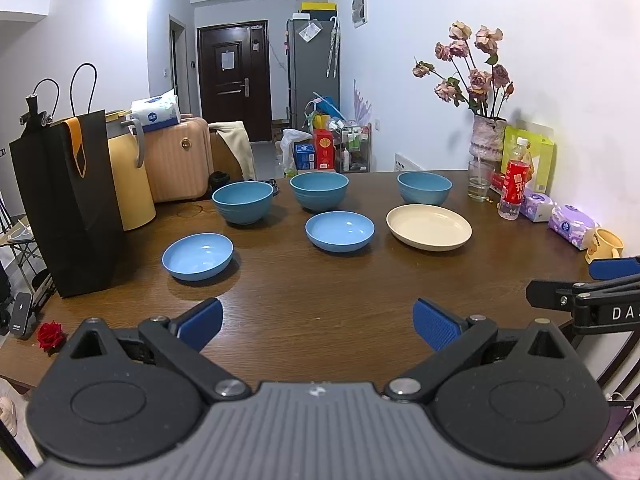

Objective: Organize plates and bowls

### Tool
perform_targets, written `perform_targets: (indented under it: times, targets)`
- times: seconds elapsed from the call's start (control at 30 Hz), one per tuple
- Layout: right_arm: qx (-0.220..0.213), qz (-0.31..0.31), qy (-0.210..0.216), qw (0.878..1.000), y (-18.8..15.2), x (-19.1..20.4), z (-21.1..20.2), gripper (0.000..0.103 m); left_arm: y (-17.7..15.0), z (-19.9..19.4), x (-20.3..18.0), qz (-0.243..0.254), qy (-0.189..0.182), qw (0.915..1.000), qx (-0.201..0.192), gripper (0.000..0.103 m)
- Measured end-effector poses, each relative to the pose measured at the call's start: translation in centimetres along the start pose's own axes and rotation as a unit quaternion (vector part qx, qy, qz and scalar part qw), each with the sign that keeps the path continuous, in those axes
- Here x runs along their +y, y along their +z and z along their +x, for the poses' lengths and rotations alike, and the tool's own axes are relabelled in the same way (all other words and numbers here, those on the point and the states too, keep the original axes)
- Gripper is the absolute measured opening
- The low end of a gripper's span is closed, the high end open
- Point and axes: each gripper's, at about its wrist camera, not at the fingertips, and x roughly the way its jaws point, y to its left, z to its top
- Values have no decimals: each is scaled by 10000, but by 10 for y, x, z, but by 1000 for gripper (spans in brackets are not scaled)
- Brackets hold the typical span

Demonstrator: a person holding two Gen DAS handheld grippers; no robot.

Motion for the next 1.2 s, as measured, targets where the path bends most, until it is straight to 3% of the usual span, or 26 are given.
perform_targets:
  times: [1.2]
  targets:
    - [1, -29, 36, 10000, -2, 4, -2, 103, 1, -5, 5, -33, 0, 10000, 5, 103]
